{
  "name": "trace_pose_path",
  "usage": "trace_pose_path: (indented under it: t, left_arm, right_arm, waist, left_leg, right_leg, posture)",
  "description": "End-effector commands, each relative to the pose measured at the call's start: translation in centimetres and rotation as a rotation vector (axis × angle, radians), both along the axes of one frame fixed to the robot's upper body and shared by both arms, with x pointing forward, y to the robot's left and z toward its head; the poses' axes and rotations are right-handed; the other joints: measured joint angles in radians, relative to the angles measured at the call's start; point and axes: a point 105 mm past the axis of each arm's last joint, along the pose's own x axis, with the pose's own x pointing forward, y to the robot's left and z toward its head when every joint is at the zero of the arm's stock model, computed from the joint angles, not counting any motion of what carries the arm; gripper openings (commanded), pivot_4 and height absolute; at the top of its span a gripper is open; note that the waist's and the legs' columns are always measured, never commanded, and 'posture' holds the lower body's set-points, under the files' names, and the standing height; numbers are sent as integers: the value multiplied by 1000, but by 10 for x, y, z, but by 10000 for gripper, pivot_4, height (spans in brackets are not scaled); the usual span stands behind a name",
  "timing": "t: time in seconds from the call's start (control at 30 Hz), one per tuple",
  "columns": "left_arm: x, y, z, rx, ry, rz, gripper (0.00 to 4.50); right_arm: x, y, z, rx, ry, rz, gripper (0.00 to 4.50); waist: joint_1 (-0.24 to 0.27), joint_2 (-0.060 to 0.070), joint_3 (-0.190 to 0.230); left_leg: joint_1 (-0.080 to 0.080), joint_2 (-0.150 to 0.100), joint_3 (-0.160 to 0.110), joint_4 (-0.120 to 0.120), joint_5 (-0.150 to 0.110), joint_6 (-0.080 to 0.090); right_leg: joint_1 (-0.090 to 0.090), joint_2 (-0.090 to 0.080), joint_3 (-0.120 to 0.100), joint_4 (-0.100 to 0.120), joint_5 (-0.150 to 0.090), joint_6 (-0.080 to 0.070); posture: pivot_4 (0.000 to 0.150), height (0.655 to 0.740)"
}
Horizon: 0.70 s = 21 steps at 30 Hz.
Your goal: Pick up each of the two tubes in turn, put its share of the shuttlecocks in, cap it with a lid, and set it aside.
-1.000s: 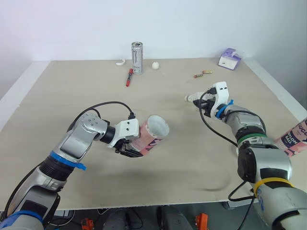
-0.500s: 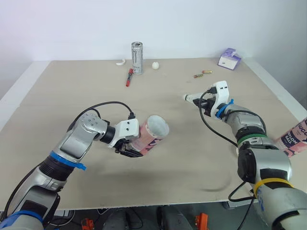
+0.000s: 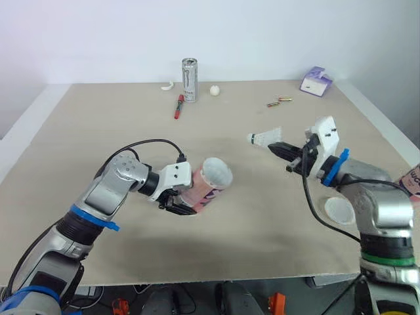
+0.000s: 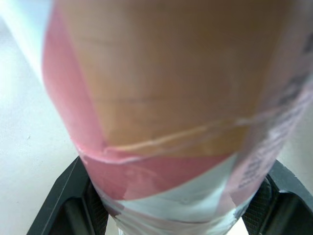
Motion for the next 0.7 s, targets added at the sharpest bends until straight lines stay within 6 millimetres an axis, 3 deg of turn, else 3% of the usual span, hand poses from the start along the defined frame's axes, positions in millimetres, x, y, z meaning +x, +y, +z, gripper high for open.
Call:
trace_pose_path:
  t: [0.03,0.33,0.5,0.7]
  left_arm:
    - [-9,4,-25,67,95,-15,29847]
    - [3,9,-23,67,95,26,29847]
    - [4,9,-23,73,91,26,29847]
    - [3,6,-23,68,93,18,29847]
  right_arm:
    - [-25,9,25,-16,-82,35,1856]
    - [-64,23,80,-324,-329,270,1856]
    - [-85,45,89,-488,-409,428,1856]
    - [-90,63,83,-594,-441,514,1856]
  waist:
    - [0,0,0]
    - [0,1,0]
    - [3,-1,0]
    - [6,-1,-1]
  left_leg:
    - [0,0,0,0,0,0]
    - [0,0,0,0,0,0]
    - [2,1,-2,0,0,0]
    - [2,1,-1,1,0,0]
  right_leg:
    - [0,0,0,0,0,0]
    - [0,0,1,0,0,1]
    - [2,2,-2,0,0,-1]
    - [2,1,-1,0,-1,-2]
  posture:
    - [1500,7400]
    - [1500,7400]
    - [1500,7400]
    - [1500,7400]
